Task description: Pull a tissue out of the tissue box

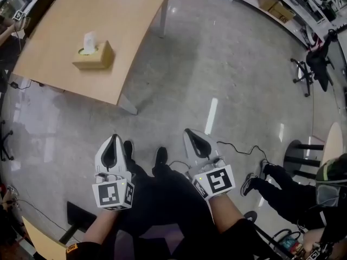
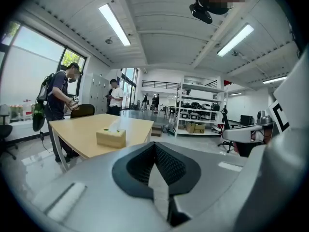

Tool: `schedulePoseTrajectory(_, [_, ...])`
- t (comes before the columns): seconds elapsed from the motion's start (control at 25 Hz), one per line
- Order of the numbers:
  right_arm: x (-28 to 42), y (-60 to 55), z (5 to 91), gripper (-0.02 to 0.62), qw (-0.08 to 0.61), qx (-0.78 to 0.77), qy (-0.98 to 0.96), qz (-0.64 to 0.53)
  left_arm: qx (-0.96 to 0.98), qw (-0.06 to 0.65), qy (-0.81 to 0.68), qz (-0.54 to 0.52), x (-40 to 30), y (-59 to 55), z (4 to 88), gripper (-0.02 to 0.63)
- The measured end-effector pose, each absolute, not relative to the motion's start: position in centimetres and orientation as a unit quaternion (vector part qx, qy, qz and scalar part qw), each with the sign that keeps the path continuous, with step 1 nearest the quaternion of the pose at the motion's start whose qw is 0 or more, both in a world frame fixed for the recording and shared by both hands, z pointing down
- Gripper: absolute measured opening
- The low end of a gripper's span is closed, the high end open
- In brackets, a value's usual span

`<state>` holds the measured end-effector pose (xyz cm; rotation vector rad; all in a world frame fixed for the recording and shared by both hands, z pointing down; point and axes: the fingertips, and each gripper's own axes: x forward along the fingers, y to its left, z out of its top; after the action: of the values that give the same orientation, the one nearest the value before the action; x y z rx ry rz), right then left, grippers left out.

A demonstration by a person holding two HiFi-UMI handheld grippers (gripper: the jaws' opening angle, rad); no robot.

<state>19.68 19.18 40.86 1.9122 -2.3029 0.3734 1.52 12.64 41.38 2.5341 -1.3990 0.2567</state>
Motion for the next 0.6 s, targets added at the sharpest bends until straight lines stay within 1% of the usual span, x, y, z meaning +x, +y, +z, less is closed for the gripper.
schedulePoseTrajectory(0.32, [19.5,18.4,38.9,-0.008,0.034,0.626,-0.771,0.113,0.859,0.101,-0.494,0.086,1.3,12.8,39.4,0.018])
schedulePoseTrajectory(0.48, [18.9,17.1,38.0,-0.008,0.024,0.62,-0.778,0.103,0.853,0.085,-0.509,0.083,0.1,12.3,38.3,0.018])
schedulePoseTrajectory(0.6, [18.2,15.8,37.8,-0.008,0.022,0.614,-0.782,0.104,0.843,0.092,-0.524,0.078,-1.2,11.3,38.1,0.018])
